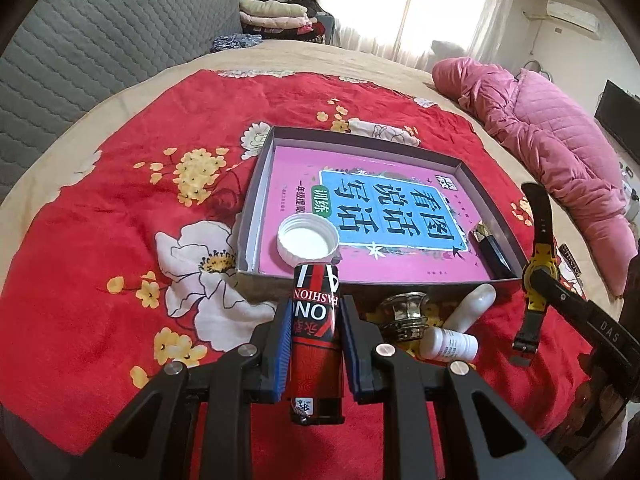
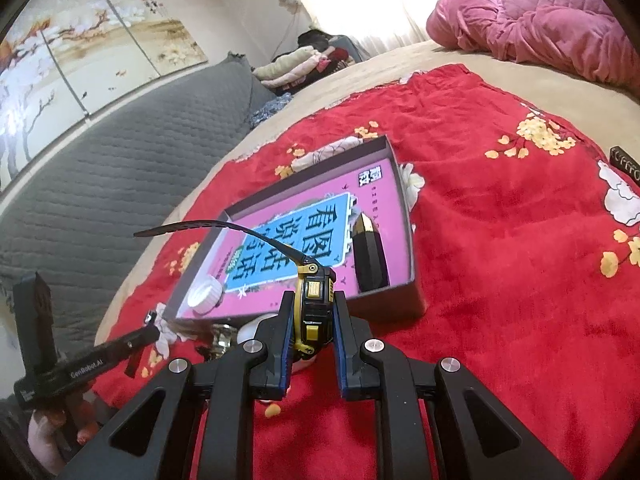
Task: Organize rigid objects
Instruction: 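Lower the red can into the box with the left tool while the right tool lowers the yellow watch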
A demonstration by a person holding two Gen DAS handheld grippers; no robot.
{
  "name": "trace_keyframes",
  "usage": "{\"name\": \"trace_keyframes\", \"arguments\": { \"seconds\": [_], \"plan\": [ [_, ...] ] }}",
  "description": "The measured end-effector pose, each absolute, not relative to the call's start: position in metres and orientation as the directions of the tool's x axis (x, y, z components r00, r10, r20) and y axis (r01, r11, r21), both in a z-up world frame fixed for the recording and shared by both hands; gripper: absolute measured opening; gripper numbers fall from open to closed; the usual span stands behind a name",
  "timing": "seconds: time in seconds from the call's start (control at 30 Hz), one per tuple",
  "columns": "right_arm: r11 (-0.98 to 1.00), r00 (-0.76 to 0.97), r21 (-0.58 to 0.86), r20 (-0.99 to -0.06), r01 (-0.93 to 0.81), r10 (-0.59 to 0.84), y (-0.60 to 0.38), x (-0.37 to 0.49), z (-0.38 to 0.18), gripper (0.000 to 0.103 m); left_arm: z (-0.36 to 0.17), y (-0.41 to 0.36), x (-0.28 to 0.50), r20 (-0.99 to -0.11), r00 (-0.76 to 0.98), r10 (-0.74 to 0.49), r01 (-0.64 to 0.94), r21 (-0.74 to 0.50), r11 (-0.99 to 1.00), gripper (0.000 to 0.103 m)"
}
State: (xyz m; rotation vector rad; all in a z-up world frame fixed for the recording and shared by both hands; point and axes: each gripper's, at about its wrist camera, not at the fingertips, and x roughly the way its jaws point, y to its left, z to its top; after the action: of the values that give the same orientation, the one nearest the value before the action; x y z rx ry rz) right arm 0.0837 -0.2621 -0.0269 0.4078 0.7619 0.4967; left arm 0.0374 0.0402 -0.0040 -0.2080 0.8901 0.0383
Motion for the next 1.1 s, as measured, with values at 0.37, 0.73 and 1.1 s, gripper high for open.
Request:
{"name": "trace_keyframes", "arguments": {
  "seconds": [0.37, 0.73, 1.1],
  "plan": [
    [0.795, 0.620, 0.527, -0.526, -0.299, 0.582, -0.259, 0.089, -0.024, 0.017, 0.001, 0.029, 0.049, -0.769, 0.637, -0.053, -0.098, -0.149, 0.984, 0.023],
    [0.799, 0.636, 0.512, -0.511, -0.315, 0.579, -0.252, 0.094, -0.019, 0.017, 0.000, 0.022, 0.073, -0.766, 0.641, -0.058, -0.101, -0.159, 0.982, 0.023],
    [0.789, 0.646, 0.542, -0.497, -0.291, 0.580, -0.251, 0.108, -0.022, 0.017, -0.006, 0.013, 0.105, -0.767, 0.637, -0.071, -0.096, -0.171, 0.981, 0.023]
  ]
}}
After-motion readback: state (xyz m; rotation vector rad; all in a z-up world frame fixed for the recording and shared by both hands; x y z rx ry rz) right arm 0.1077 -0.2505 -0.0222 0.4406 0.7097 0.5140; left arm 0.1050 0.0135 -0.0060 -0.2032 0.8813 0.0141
